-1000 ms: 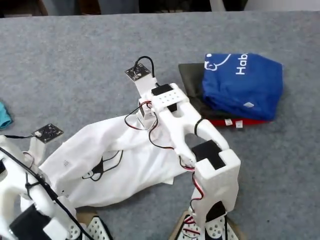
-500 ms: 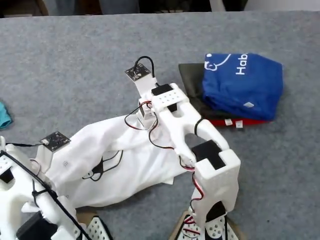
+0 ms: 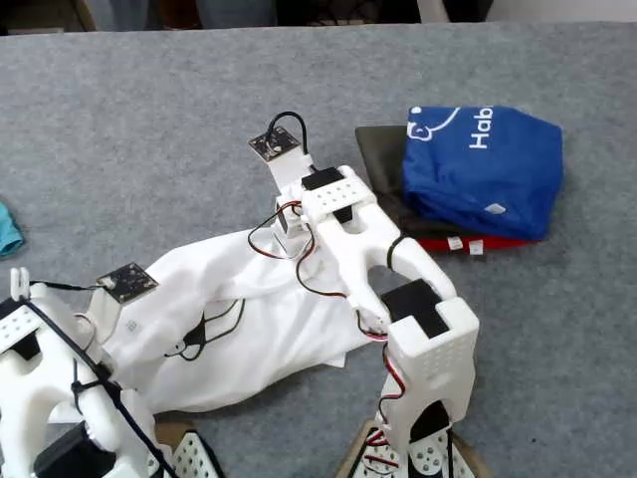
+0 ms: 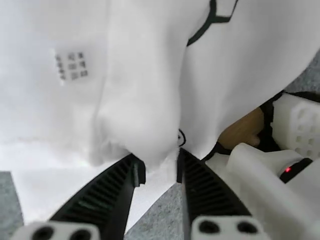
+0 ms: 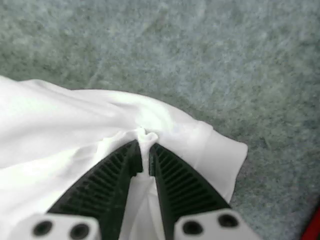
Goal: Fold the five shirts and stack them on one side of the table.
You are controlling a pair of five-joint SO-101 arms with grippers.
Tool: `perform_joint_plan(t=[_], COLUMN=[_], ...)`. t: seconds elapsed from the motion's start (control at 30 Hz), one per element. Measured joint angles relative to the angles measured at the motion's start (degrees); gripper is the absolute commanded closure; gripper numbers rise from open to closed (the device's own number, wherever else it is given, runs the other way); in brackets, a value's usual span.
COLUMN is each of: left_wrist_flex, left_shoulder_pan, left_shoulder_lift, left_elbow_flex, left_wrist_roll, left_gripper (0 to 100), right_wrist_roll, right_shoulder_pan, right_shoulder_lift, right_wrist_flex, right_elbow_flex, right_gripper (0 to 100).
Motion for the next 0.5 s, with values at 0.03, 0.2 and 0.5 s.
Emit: perform_joint_plan(t=[0.03,0.2,0.5], left_wrist_flex=[0.0,0.0,0.0], left_shoulder_pan=[0.1,0.2,0.2], left_shoulder_lift=[0.0,0.0,0.0], left_elbow_flex=[0.0,0.0,-3.3], left_wrist_roll=[0.0,0.0,0.0], left_gripper=[94,94,97], right_wrist_roll=[0.0,0.0,0.0], right_shoulder_pan=[0.0,0.0,0.0], right_shoulder_lift=[0.0,0.0,0.0], right_wrist_flex=[0.0,0.0,0.0], right_elbow_flex=[0.0,0.0,0.0], right_gripper=[98.5,98.5,98.5])
